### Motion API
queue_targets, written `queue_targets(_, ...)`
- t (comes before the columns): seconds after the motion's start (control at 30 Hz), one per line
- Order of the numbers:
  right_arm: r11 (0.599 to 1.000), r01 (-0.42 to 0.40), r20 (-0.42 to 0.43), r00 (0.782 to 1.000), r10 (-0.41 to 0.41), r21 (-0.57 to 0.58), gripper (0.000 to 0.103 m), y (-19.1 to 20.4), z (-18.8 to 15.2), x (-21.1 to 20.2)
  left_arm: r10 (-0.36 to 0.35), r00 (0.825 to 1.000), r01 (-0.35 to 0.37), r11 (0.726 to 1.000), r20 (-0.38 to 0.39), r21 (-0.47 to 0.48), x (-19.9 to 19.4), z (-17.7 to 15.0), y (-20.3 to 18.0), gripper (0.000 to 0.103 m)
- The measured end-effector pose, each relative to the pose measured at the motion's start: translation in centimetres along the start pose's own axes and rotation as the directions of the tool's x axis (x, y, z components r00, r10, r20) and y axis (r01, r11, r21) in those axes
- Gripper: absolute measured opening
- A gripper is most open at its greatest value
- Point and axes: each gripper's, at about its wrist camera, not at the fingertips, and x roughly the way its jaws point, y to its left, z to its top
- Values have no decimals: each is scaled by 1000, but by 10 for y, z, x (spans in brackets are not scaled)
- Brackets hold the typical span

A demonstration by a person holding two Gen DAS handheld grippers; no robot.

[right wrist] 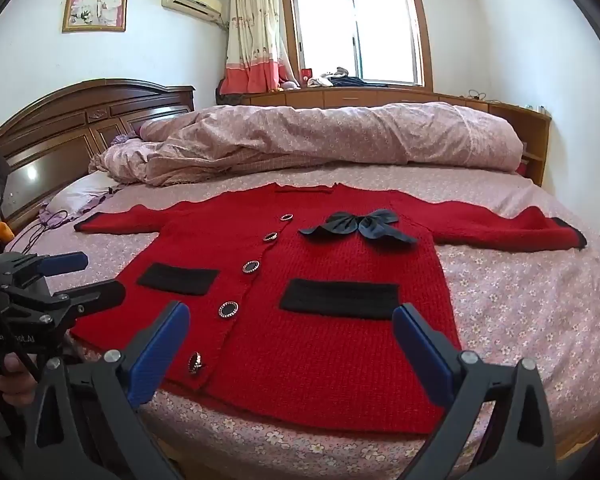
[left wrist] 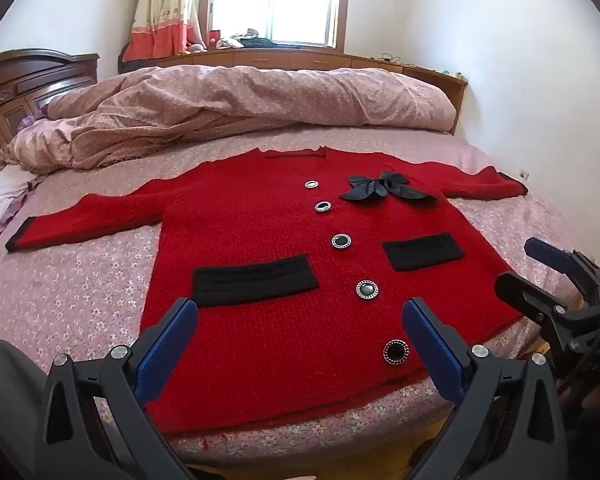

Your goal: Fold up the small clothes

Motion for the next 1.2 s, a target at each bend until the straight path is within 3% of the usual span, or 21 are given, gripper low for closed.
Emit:
queue_targets(0.33,1000,3,-14,1000,-3,-13,103,2,0,2,-17,999,17,1000,-28,-10,14,-3,15,99)
queue_targets(1.2,1000,-2,-32,999,2,8,103,-1,-2,5,-13,1000,13,1000,-27,-24,9,-3,7,99)
